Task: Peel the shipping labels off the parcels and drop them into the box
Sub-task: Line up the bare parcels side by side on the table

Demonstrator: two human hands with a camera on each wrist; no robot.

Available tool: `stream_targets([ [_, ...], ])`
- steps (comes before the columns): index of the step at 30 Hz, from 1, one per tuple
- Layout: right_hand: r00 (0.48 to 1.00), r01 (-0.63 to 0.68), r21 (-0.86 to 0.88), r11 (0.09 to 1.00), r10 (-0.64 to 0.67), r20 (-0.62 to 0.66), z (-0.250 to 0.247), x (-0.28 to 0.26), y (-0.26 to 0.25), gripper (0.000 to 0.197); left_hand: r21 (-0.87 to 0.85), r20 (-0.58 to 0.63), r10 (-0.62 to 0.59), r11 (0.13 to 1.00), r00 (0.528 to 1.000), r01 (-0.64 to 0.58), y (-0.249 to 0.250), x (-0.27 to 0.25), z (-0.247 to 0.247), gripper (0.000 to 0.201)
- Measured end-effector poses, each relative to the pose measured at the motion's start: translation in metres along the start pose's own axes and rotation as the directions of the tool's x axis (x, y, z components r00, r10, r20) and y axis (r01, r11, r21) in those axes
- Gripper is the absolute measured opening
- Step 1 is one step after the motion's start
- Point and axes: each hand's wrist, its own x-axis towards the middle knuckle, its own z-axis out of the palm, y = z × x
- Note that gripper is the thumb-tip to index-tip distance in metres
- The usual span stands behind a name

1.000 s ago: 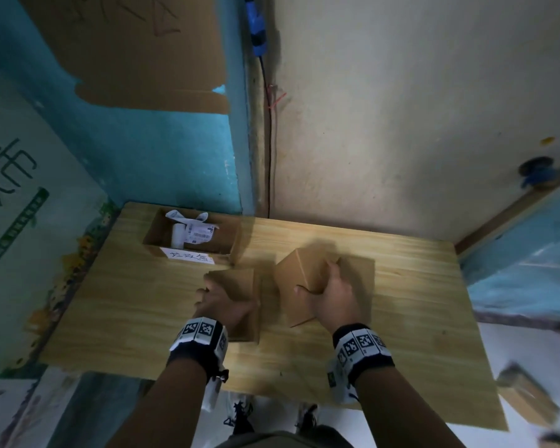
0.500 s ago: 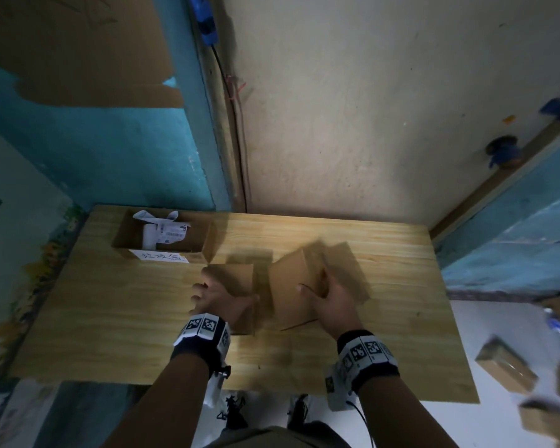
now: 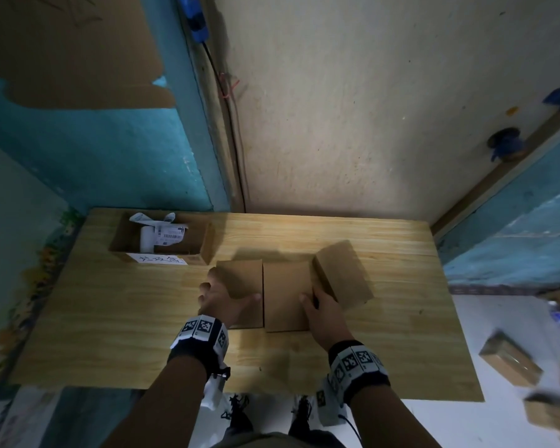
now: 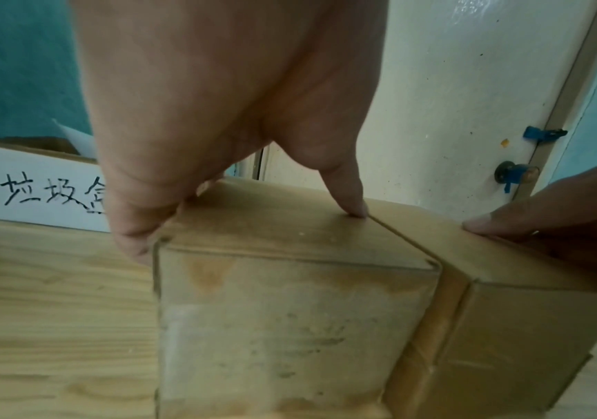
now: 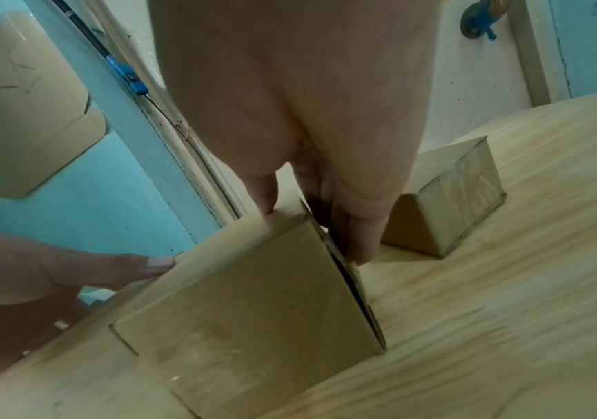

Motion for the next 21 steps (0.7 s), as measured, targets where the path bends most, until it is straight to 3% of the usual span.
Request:
stream_targets([
  [7,0.993,0.074,-0.017,0.997,-0.075,-0.087,-0.009,0.003,-0.004,0.049,-0.212,0.011,0.132,0.969,0.991,-0.127,0.000,0.007,-0.003,0.105],
  [13,0.992,0.128,-0.058,0.990,-0.128,-0.012,-0.026,0.007,-0.006,0.061,-0.210,0.024,0.200,0.959,0.979,-0.191,0.003,0.009,-0.002,0.094],
  [16,0.979,0.160,-0.070,0.985,-0.167,-0.116,-0.037,0.016,0.001,0.060,-0.203,0.054,0.202,0.961,0.978,-0.187,0.005,0.011,-0.002,0.097],
  [18,0.974,0.099,-0.216,0.971,-0.138,-0.177,-0.044,0.024,0.008,0.062,-0.192,0.099,0.181,0.968,0.978,-0.160,0.005,0.012,-0.002,0.098],
  [21,0.986,-0.093,-0.400,0.912,0.028,-0.166,-0.052,0.028,0.019,0.068,-0.183,0.184,0.153,0.976,0.971,-0.119,0.003,0.015,0.002,0.103],
])
